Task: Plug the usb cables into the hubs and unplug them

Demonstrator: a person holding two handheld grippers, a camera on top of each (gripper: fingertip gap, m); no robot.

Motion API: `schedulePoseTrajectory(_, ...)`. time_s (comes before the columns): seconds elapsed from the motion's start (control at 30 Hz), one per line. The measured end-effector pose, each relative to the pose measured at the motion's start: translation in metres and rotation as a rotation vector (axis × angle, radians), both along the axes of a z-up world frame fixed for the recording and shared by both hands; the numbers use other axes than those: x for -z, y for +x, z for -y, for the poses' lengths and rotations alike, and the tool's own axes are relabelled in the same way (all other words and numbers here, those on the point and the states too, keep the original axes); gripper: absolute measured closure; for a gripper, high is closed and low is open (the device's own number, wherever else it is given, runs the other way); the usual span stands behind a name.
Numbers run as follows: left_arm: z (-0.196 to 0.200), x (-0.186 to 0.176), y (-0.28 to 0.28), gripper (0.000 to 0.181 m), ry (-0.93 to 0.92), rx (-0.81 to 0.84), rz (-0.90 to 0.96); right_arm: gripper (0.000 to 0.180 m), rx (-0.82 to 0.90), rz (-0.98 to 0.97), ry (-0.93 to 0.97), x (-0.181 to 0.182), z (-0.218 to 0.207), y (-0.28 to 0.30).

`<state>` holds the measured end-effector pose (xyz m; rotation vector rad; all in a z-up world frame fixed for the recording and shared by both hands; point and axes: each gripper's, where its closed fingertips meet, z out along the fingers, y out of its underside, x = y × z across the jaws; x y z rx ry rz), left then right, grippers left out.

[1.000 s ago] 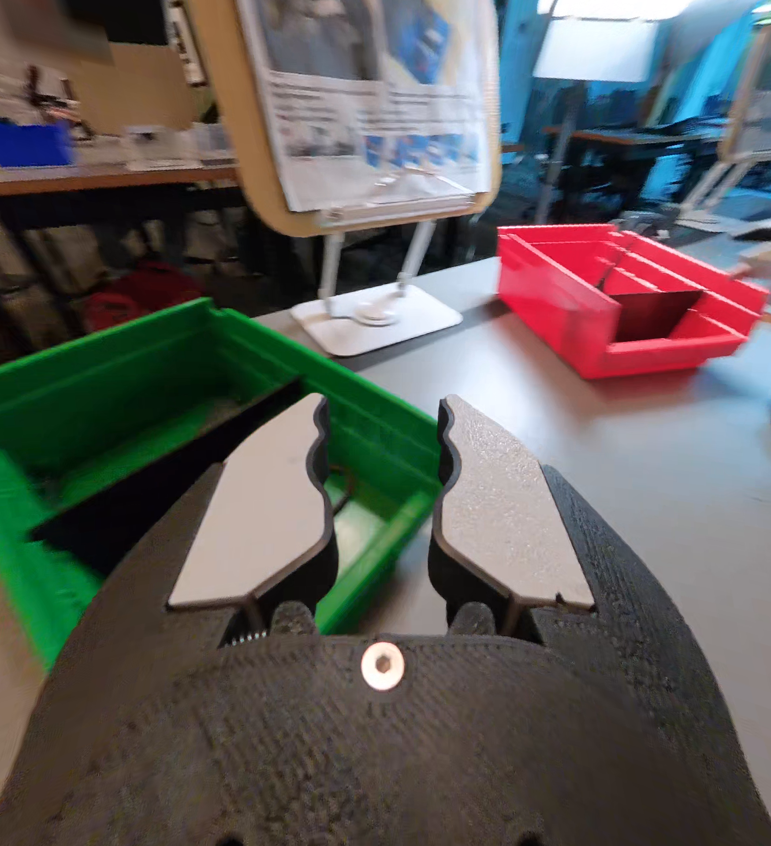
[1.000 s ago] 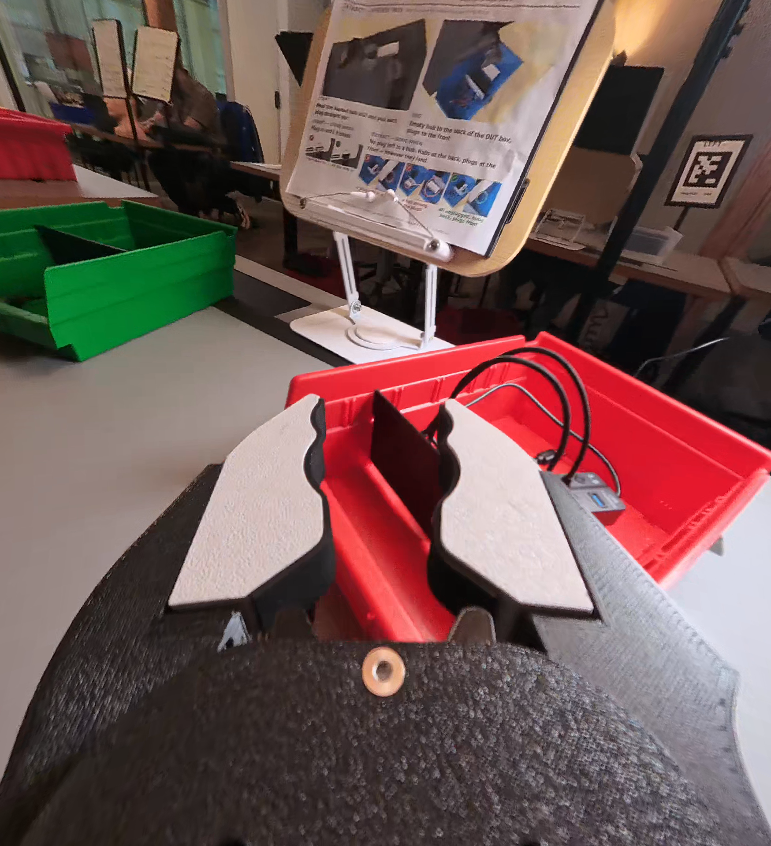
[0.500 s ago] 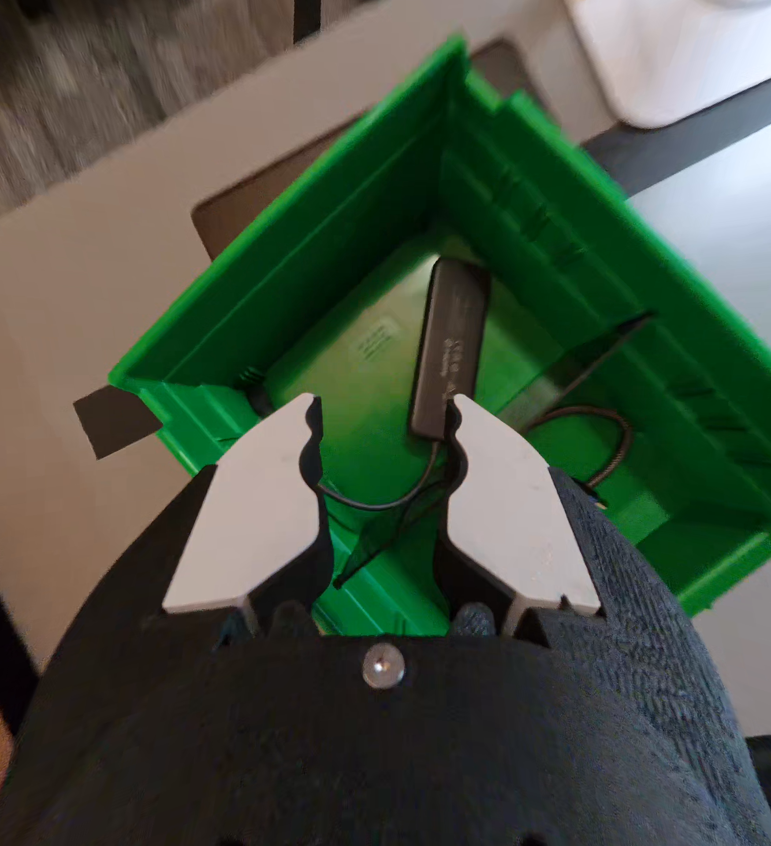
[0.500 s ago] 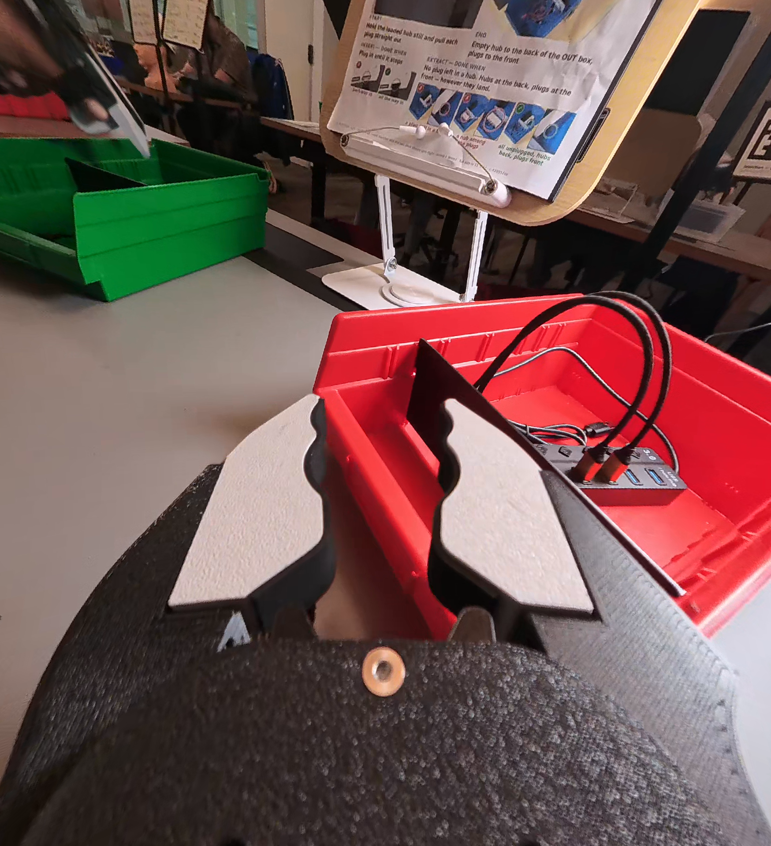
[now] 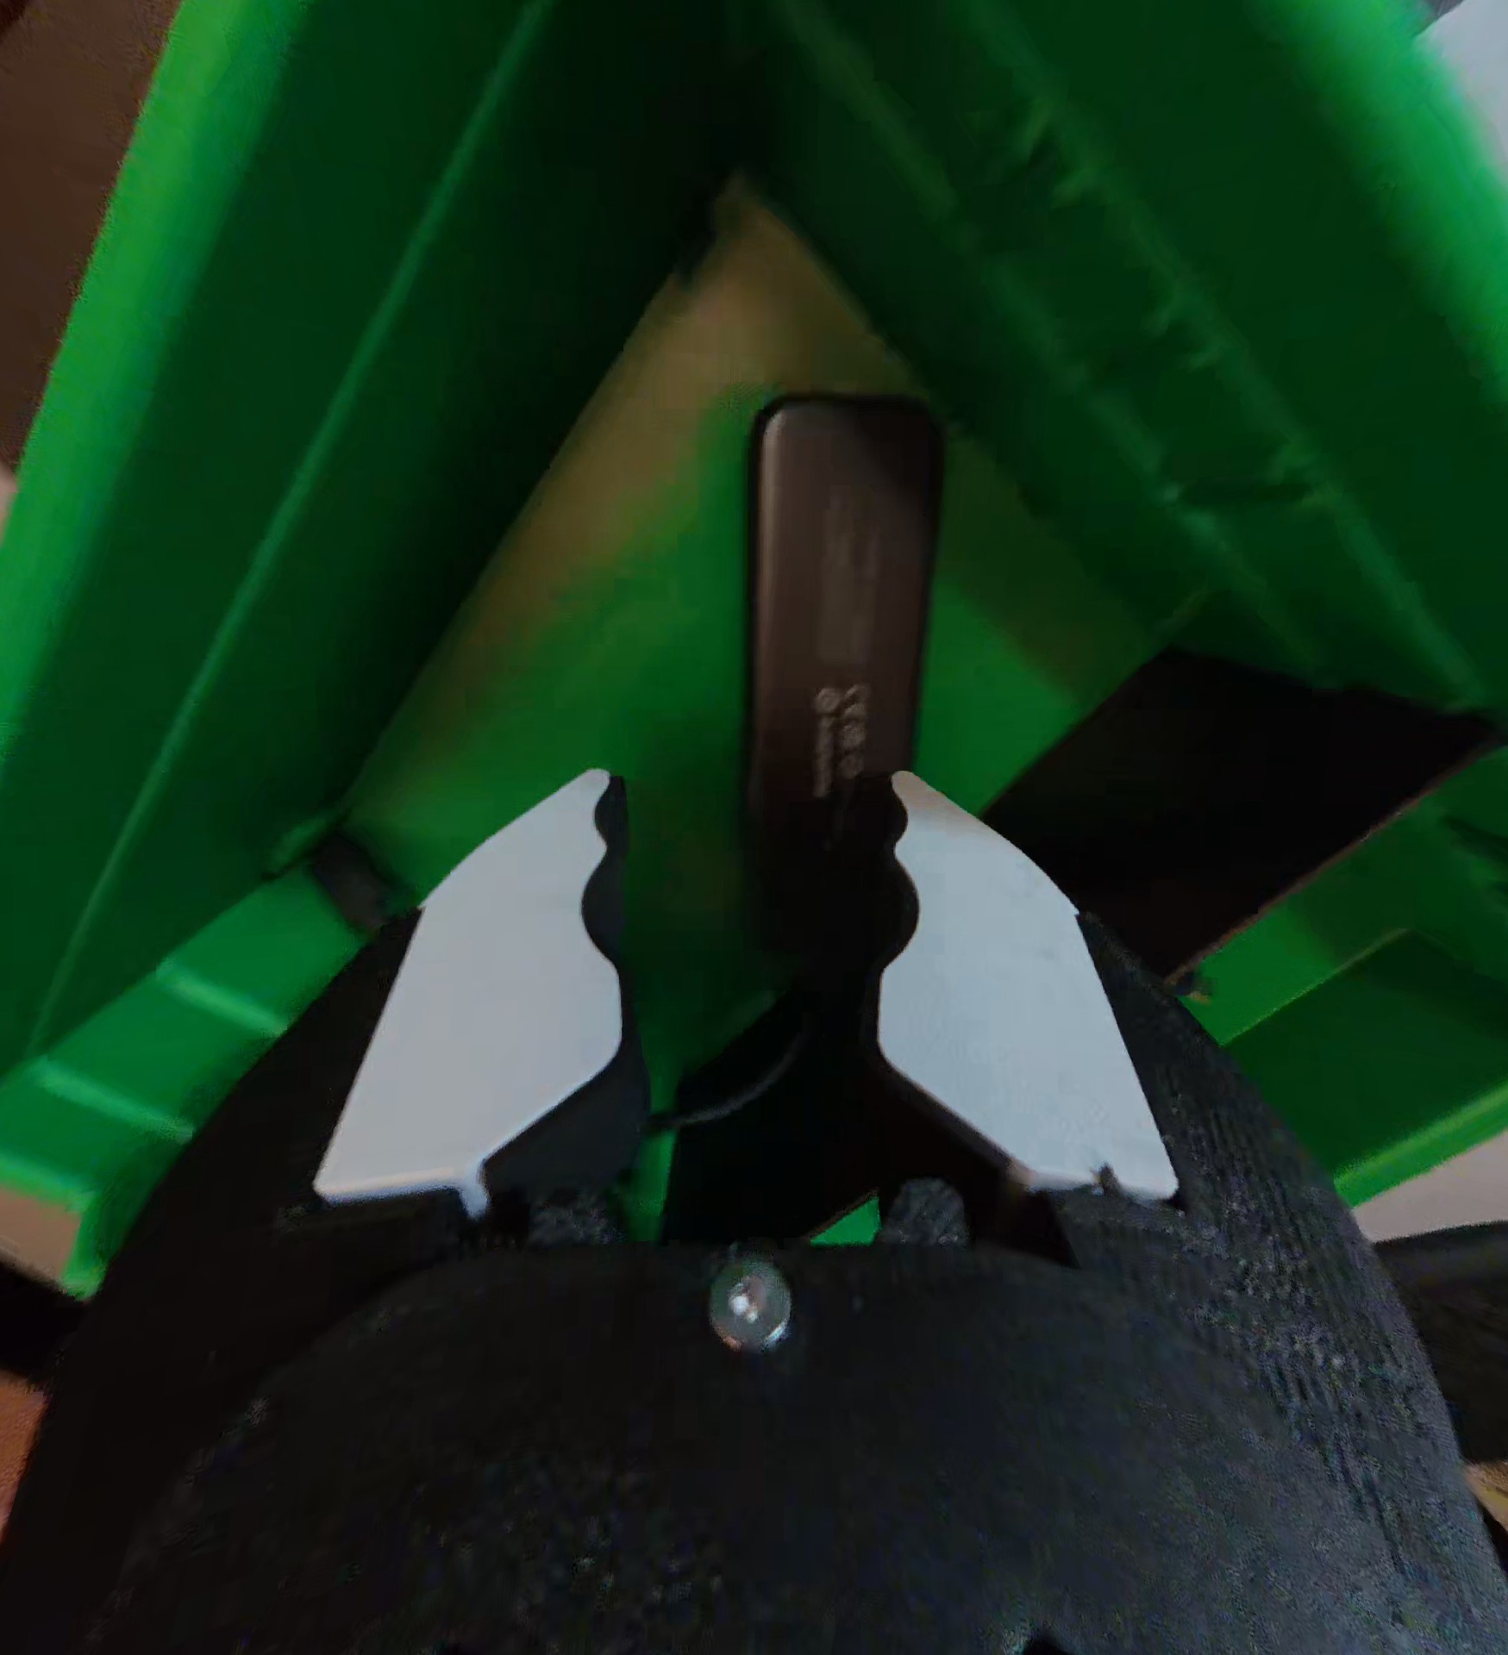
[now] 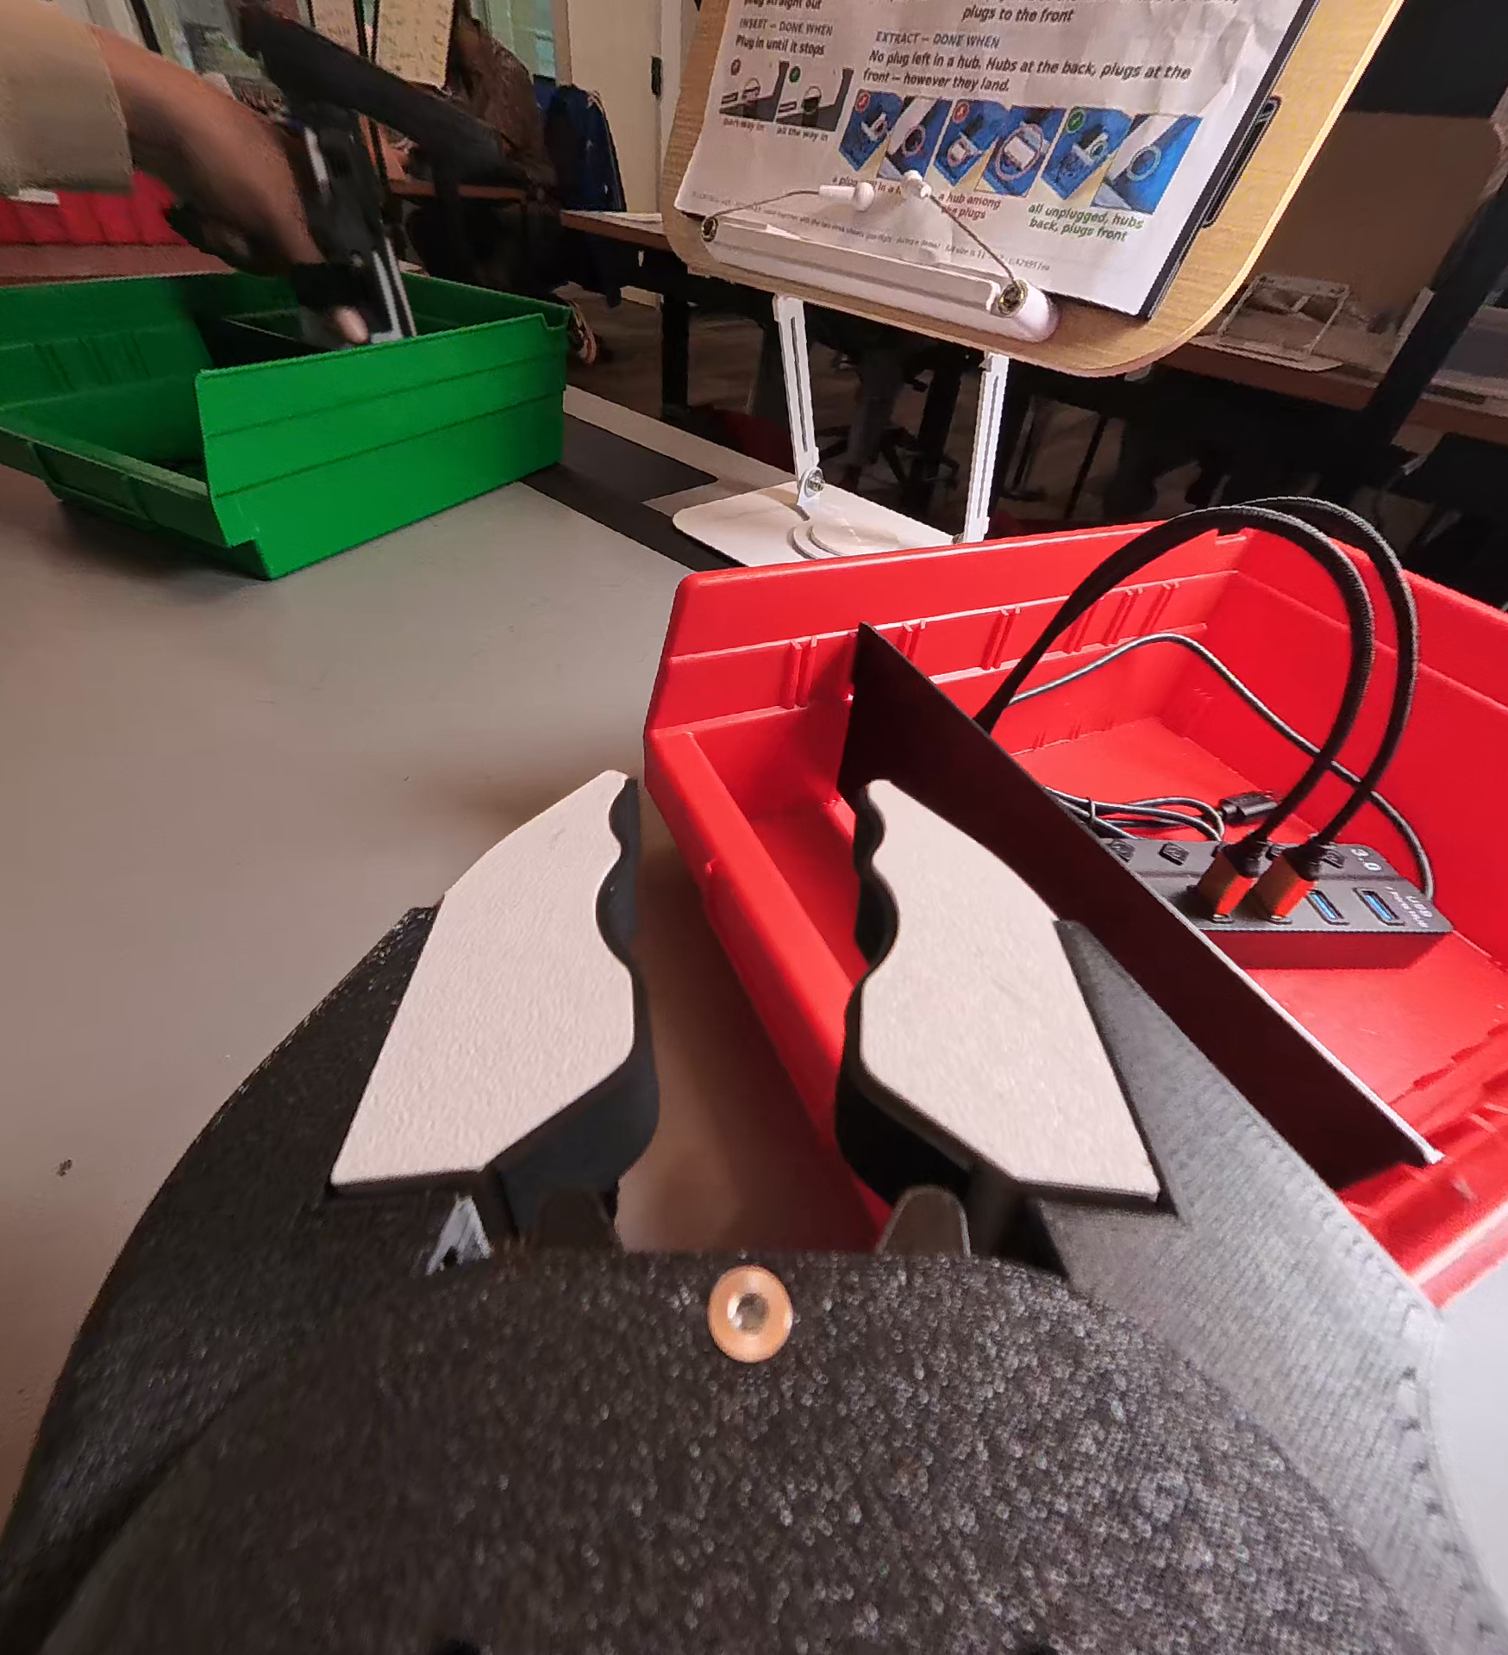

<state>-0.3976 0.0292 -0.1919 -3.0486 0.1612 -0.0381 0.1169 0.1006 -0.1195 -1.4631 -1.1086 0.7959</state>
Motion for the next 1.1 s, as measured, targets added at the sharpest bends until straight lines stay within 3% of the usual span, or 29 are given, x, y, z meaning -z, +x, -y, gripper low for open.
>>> schedulePoseTrajectory(0.03, -0.004, 0.003, 0.005, 0.125, 0.002, 0.008, 0.024, 0.134, -0.001, 0.000, 0.000, 0.000, 0.000, 0.000)
schedulePoseTrajectory(0.23, -0.012, 0.032, 0.013, 0.126, -0.054, 0.058, 0.015, 0.135, -0.002, -0.006, 0.001, -0.002, 0.002, 0.002)
schedulePoseTrajectory(0.43, -0.022, 0.019, 0.008, 0.134, 0.025, 0.099, -0.072, 0.136, -0.009, -0.011, 0.001, -0.002, 0.003, 0.002)
schedulePoseTrajectory(0.67, -0.032, -0.081, 0.020, 0.135, 0.330, 0.149, -0.081, 0.136, -0.024, -0.009, 0.015, -0.003, 0.009, 0.000)
schedulePoseTrajectory(0.87, -0.016, -0.193, 0.088, 0.135, 0.718, 0.275, 0.071, 0.136, -0.047, -0.022, 0.019, -0.007, 0.017, -0.006)
schedulePoseTrajectory(0.97, 0.007, -0.230, 0.140, 0.136, 0.861, 0.377, 0.204, 0.135, -0.072, -0.046, 0.009, -0.013, 0.026, -0.012)
schedulePoseTrajectory(1.1, 0.052, -0.256, 0.228, 0.136, 0.972, 0.543, 0.535, 0.136, -0.170, -0.114, -0.006, -0.033, 0.054, -0.030)
